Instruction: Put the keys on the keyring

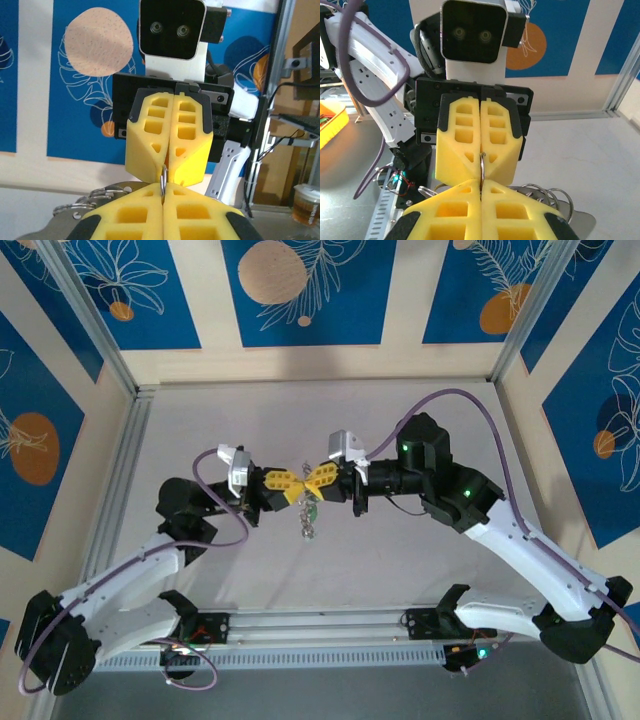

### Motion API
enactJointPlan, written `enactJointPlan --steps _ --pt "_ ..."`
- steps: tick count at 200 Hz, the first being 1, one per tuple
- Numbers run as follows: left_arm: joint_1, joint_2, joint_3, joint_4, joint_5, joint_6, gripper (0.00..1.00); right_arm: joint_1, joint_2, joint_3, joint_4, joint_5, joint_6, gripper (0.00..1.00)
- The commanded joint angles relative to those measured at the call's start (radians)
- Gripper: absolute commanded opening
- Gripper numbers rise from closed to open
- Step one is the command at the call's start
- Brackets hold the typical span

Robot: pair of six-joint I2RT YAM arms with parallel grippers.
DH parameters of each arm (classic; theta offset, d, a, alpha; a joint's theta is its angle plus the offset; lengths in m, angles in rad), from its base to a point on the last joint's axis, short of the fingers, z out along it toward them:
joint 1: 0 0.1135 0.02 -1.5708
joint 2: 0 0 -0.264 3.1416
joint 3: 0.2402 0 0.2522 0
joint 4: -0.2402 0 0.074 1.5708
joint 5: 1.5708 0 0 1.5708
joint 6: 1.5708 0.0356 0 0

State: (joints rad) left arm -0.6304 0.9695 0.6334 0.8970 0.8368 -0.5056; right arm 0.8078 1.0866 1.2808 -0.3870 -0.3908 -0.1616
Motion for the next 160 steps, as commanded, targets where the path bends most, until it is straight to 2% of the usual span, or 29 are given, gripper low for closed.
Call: enactJointPlan --steps 1,35,58,82,104,132,160 --pt "0.005 -0.069 0.052 -0.197 -0.052 0.125 0.11 -0.009 -0.010 0.017 -0.038 0.012 0.034 0.00" --pt "0.005 -0.097 0.072 -0.326 -0.062 0.177 0.22 -0.007 -0.015 0.023 -0.046 0.004 0.031 0.00" --pt "0.005 -0.119 0.086 -0.415 -0.078 0.219 0.25 -0.008 -0.025 0.033 -0.057 -0.005 0.026 0.00" --pt "0.006 -0.145 0.156 -0.636 -0.101 0.324 0.27 0.000 -0.018 0.055 -0.102 -0.005 0.000 0.00" --pt "0.004 -0.160 0.248 -0.863 -0.121 0.428 0.28 0.031 0.004 0.091 -0.168 0.057 -0.038 0.00" --pt "0.001 -0.154 0.338 -1.041 -0.107 0.485 0.31 0.076 0.044 0.139 -0.235 0.140 -0.076 0.00" --pt "-0.008 -0.132 0.401 -1.171 -0.095 0.529 0.33 0.096 0.074 0.172 -0.261 0.166 -0.092 0.00"
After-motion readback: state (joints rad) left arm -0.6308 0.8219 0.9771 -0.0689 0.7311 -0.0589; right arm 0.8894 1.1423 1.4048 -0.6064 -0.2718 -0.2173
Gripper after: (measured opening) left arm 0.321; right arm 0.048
